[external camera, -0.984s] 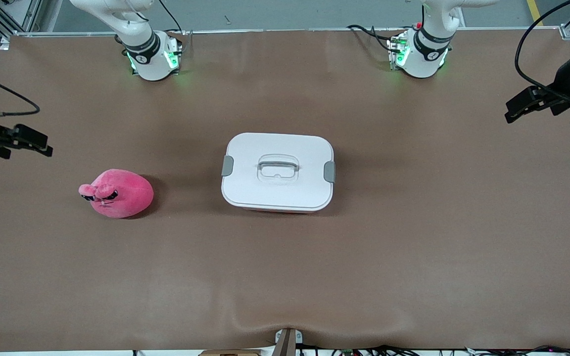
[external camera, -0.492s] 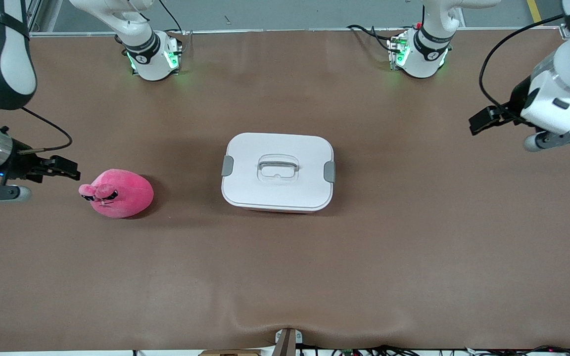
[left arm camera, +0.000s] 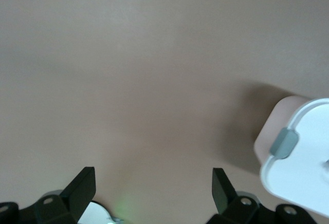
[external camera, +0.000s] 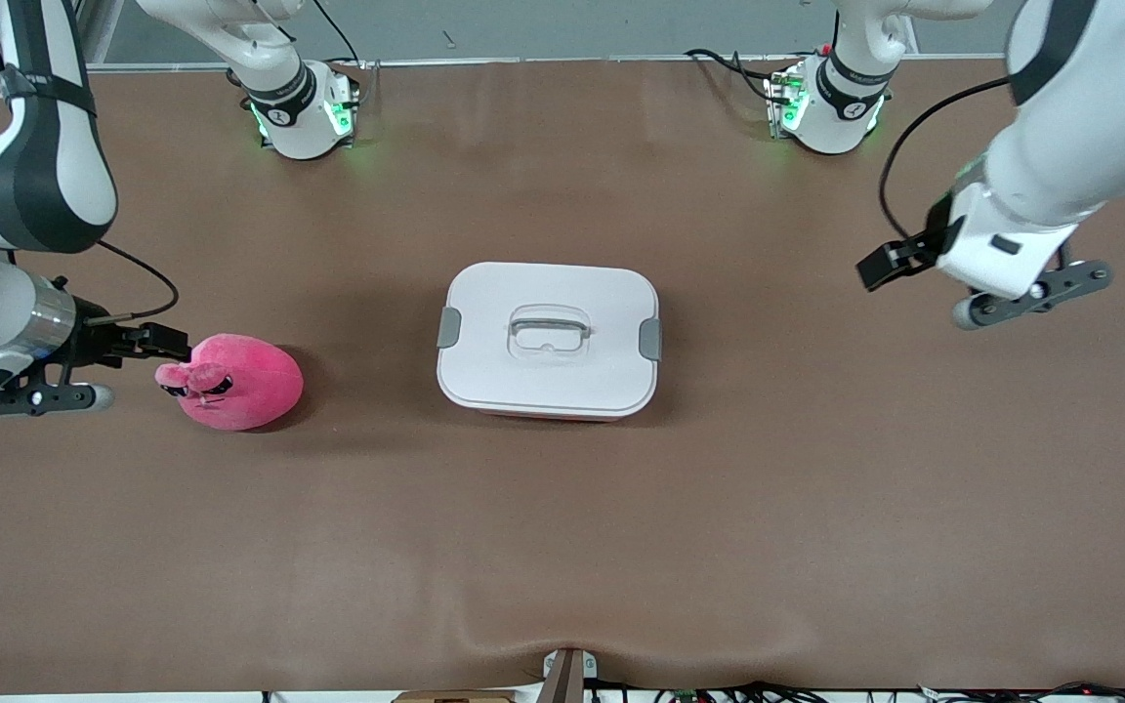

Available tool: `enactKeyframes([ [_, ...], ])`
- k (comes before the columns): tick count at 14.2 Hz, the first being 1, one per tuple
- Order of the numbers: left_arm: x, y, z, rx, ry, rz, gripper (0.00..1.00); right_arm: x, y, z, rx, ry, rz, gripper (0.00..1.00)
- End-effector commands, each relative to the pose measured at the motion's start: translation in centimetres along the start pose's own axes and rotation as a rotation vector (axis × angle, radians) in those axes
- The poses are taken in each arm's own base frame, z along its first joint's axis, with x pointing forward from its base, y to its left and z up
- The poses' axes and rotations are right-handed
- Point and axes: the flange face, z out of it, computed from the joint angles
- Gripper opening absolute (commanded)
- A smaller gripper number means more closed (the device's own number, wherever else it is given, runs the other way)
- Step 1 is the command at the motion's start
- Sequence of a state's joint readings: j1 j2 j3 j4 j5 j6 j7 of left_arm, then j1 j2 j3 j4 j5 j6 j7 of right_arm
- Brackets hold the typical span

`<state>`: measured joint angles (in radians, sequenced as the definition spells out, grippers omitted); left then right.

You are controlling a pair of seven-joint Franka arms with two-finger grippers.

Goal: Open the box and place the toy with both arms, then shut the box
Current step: 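Reach the left gripper to the lid handle while the right gripper reaches the toy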

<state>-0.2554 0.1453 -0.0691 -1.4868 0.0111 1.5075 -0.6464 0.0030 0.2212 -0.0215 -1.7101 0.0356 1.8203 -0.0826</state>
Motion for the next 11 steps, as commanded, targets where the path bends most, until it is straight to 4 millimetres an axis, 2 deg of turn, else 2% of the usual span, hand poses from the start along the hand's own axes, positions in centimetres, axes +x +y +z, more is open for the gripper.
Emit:
enactKeyframes([
  [1,-1.2,4.6,1.1,-0.006,0.006,-0.089,1.00,-0.1,-0.2,1.5,0.013,0.012,-0.001,1.00],
  [7,-5.8,12.6,3.9,-0.016,0.024,-0.340,1.00,0.3,0.3,4.5,0.006,-0.025,-0.013,0.99],
  [8,-6.4,13.8,4.4,-0.022,0.028,-0.388,1.00,0.3,0.4,4.9,0.004,-0.021,-0.018,0.97],
  [10,-7.6,16.1,5.4,-0.044,0.041,-0.484,1.00,0.2,0.6,5.5,0.003,-0.027,-0.040,0.83],
  [11,-8.0,17.1,6.0,-0.053,0.044,-0.527,1.00,0.2,0.8,5.8,0.006,-0.031,-0.036,0.80],
])
